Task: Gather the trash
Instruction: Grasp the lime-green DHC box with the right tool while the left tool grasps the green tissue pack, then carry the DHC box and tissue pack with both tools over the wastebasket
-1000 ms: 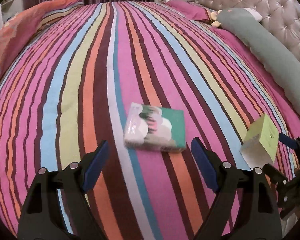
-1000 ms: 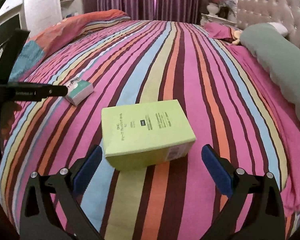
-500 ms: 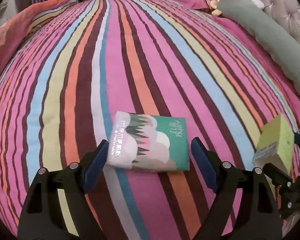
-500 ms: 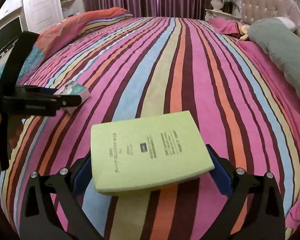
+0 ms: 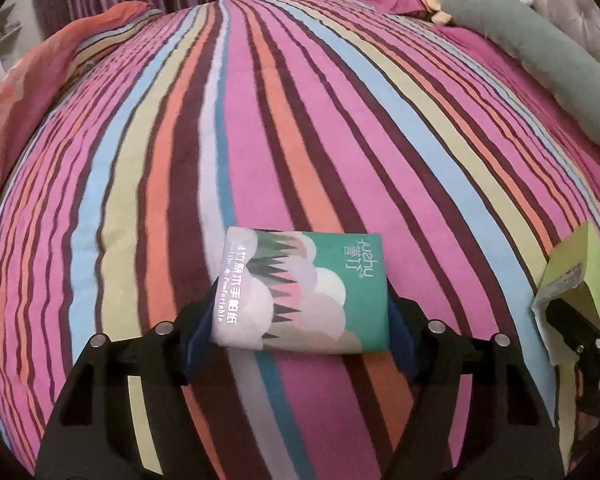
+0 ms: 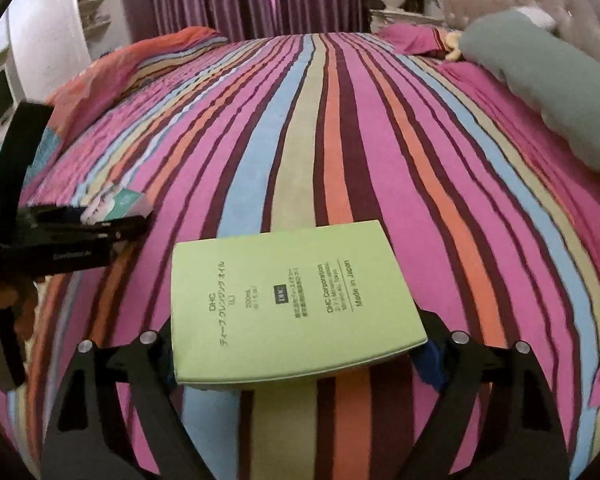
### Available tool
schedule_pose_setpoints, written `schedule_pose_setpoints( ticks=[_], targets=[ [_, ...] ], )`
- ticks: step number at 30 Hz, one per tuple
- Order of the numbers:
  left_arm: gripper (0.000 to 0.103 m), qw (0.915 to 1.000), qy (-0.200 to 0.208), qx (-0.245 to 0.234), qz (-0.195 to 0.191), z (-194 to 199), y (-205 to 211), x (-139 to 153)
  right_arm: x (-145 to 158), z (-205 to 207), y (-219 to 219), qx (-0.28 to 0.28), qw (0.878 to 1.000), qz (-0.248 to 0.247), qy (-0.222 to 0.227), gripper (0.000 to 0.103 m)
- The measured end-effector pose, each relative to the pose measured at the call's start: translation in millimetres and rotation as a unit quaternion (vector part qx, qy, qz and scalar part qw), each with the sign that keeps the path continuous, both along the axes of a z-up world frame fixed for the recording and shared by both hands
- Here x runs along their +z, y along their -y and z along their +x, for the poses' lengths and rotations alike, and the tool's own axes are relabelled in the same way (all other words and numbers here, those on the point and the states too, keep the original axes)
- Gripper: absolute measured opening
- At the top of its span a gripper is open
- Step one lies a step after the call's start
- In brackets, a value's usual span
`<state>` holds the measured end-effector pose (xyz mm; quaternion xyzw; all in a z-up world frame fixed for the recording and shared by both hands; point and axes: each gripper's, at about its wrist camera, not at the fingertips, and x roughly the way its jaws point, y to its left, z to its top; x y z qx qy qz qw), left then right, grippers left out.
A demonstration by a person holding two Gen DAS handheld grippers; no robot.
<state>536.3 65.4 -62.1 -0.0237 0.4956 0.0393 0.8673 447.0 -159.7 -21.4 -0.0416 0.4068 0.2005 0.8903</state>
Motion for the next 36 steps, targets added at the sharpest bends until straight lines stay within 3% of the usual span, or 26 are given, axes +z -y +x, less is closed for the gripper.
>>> schedule_pose_setpoints(
  ticks=[5, 19, 36],
  targets=[
    [0.07, 0.9989, 0.012, 0.025, -0.037, -32, -11, 11, 9, -22, 6, -0.025, 0.999, 0.022, -0.011, 0.082],
    [0.07, 0.9987, 0.027, 0.032, -0.029, -182, -20, 30, 23, -116, 23, -0.077, 0.992, 0.091, -0.038, 0.082],
    [0.07, 0.9962, 0.07, 0.03, -0.043, -333, -4, 54, 36, -217, 15, -0.06, 0.988, 0.139, -0.04, 0.082]
  ],
)
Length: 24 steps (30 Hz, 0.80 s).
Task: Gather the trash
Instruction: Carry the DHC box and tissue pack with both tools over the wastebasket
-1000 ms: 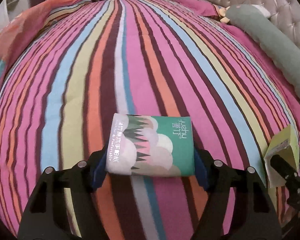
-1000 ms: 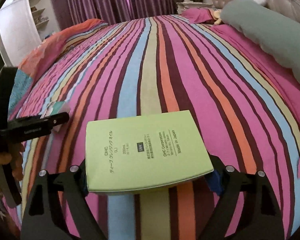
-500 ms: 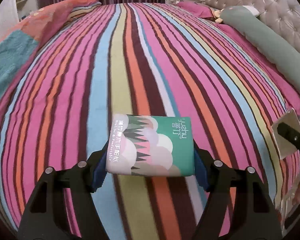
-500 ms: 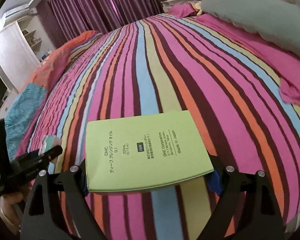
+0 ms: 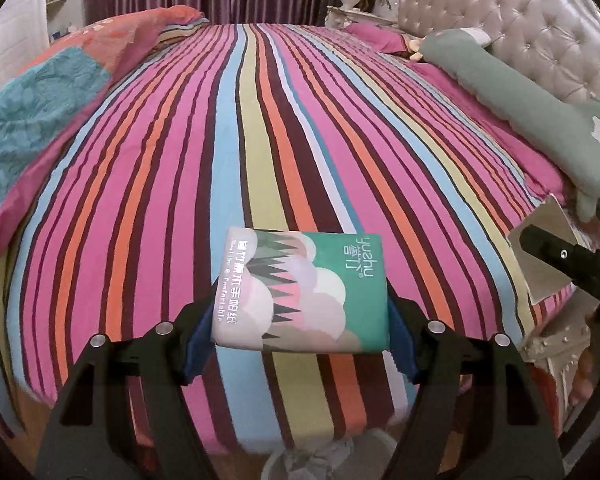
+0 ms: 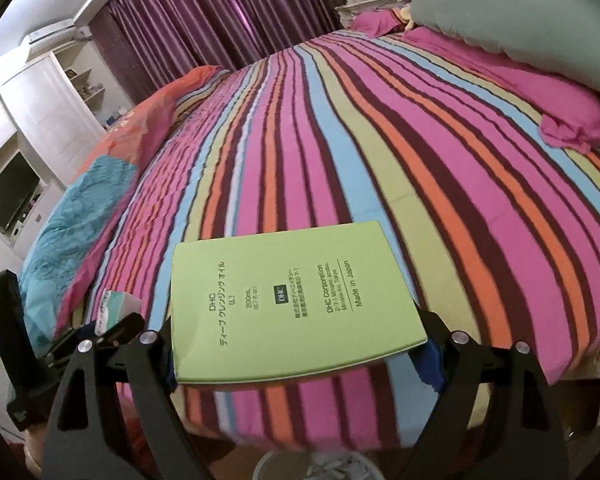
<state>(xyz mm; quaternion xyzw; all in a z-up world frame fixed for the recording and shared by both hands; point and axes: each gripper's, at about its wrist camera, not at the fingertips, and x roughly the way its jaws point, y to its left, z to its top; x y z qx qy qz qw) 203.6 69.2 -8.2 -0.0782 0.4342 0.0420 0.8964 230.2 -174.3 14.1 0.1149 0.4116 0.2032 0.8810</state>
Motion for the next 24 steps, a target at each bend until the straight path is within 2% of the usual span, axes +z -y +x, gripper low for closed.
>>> schedule_pose_setpoints(
  ticks=[14, 24],
  targets=[
    [0.07, 0.9999, -0.005, -0.012, -0.006, -88, 22, -12, 8, -64, -6, 0.018, 1.0, -0.005, 0.025, 0.082],
    [0.07, 0.9991, -0.032, -0.024, -0.013, -130, 43, -36, -16, -104, -12, 0.028, 0.999, -0.017, 0.003, 0.082]
  ],
)
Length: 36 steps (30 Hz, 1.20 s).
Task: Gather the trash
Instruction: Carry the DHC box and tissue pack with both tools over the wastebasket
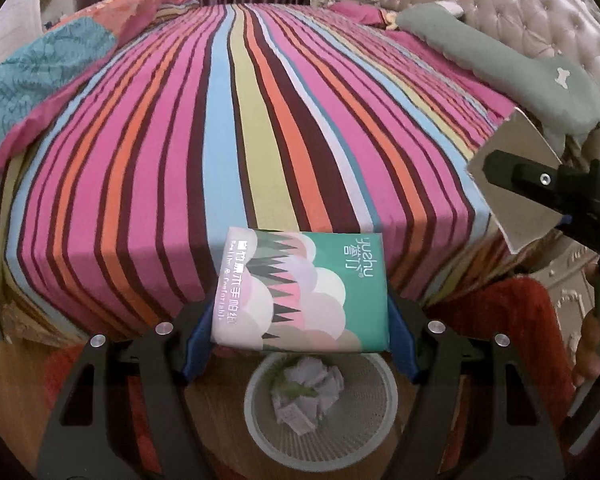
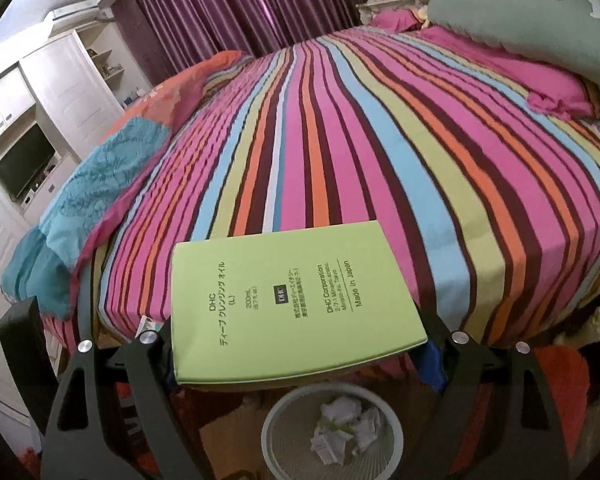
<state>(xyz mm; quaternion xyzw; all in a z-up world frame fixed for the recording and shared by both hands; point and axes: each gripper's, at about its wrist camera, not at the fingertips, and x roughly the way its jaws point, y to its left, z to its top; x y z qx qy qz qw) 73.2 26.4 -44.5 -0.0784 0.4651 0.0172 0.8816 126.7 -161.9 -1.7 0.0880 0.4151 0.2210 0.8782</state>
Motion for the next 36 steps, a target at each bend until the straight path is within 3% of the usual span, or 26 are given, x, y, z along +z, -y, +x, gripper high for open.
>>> schedule_pose_setpoints(
  ticks=[9, 15, 26, 36],
  targets=[
    [0.07, 0.998, -0.063, 0.007, -0.004, -22, 7, -43, -37, -16, 0, -0.021, 0.998, -0.028, -0.058, 0.082],
    [0.07, 0.9919, -0.125, 0.001, -0.022, -23, 11, -75, -82, -14, 0, -0.038, 0.987, -0.038, -0.15, 0.082],
    [0.07, 0.9714, -0.232, 0.011, -0.048, -16, 13, -124, -142, -13, -14, -0.022, 0.96, -0.069, -0.27, 0.082],
    [0.07, 0.9474, -0.314, 0.013, -0.058, -15, 17, -168, -189, -9, -18, -0.042, 0.925, -0.08, -0.369, 0.082]
  ],
)
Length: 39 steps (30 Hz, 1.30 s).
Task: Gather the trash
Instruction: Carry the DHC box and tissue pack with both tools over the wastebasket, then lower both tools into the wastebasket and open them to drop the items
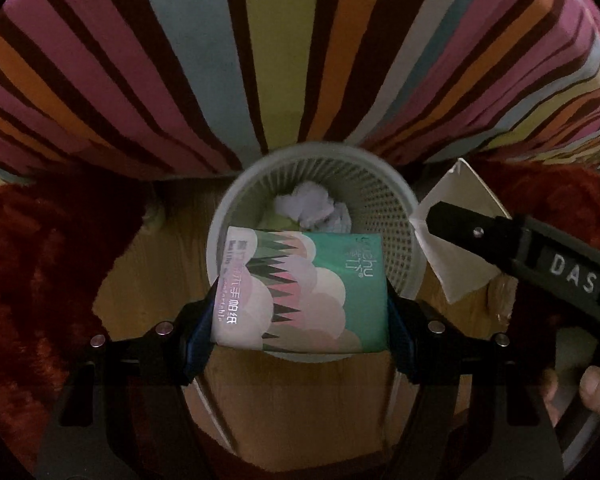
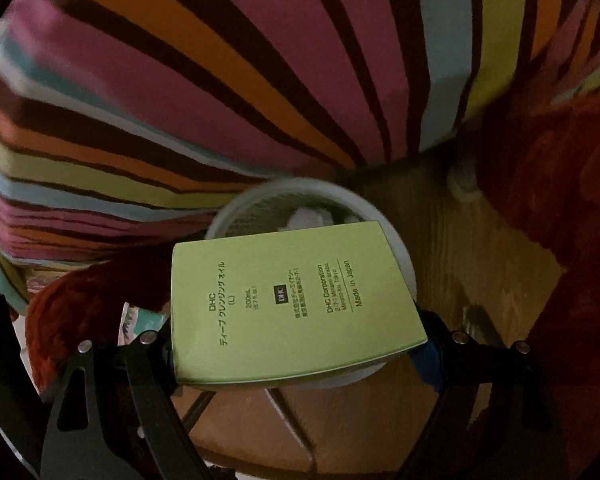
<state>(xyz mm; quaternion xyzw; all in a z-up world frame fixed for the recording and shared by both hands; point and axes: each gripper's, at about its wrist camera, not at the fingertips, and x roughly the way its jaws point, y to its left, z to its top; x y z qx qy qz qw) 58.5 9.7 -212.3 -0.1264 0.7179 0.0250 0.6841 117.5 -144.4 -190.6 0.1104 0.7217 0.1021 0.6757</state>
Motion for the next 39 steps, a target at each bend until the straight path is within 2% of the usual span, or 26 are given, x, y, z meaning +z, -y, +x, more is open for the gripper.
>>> schedule_pose_setpoints(
  ticks=[12, 24, 39],
  targets=[
    [0.07, 0.9967, -0.071, 0.025, -0.03, 1, 2, -34, -46, 2, -2, -0.023, 0.997, -0.015, -0.076, 0.082],
    [0.07, 0.9901, -0.13, 0.034, -0.042, 3, 4, -71, -88, -4, 1, -0.045, 0.989, -0.023, -0.142, 0.082],
    [0.071, 0.9832, -0.172, 0.037, -0.048, -1, 7, -92, -111, -3, -2, -0.039, 0.984, -0.04, -0.167, 0.082]
  ],
)
